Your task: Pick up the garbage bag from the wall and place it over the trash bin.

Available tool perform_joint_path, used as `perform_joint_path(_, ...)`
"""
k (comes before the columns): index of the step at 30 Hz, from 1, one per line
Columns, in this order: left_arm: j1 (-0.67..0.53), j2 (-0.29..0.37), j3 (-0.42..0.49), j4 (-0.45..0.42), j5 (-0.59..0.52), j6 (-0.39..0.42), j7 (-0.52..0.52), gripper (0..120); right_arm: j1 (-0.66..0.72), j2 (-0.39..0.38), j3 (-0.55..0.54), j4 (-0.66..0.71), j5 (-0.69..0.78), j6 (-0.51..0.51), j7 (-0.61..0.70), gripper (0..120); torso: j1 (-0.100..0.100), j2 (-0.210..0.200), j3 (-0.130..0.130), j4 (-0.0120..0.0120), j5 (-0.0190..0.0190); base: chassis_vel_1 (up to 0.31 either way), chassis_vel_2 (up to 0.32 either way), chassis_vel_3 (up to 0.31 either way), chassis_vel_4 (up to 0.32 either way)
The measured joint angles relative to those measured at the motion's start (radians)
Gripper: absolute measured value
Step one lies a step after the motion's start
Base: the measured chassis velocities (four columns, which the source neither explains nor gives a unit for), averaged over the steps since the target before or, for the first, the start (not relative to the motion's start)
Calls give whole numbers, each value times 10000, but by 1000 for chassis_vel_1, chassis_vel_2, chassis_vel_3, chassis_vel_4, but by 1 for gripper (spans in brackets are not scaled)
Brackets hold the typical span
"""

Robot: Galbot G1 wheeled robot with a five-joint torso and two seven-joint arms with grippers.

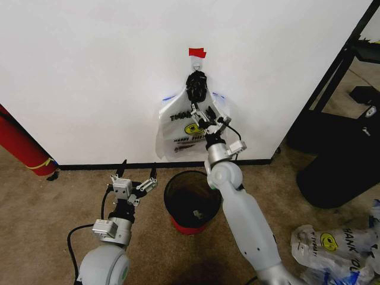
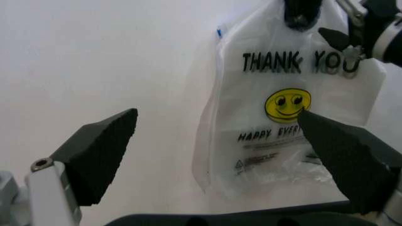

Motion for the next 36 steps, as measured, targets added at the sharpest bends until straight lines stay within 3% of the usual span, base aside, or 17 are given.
perform_joint_path(13, -70, -134, 35, 276, 163, -103, -62, 100, 552, 115, 132, -854, -278, 302, -518, 48, -1, 0, -1, 0, 1, 0, 0, 0, 0)
perform_joint_path(18, -71, -178, 40, 336, 218, -156, -68, 100, 596, 117, 186, -886, -340, 303, -560, 39, -1, 0, -1, 0, 1, 0, 0, 0, 0)
perform_joint_path(28, -17, -196, 59, 382, 274, -232, -81, 100, 626, 134, 325, -871, -512, 260, -637, 1, -1, 0, -1, 0, 1, 0, 0, 0, 0)
perform_joint_path(36, 65, -180, 42, 319, 297, -281, -95, 100, 471, 123, 350, -627, -592, 224, -653, 0, -1, 1, -2, 1, 1, 0, 0, 0, 0)
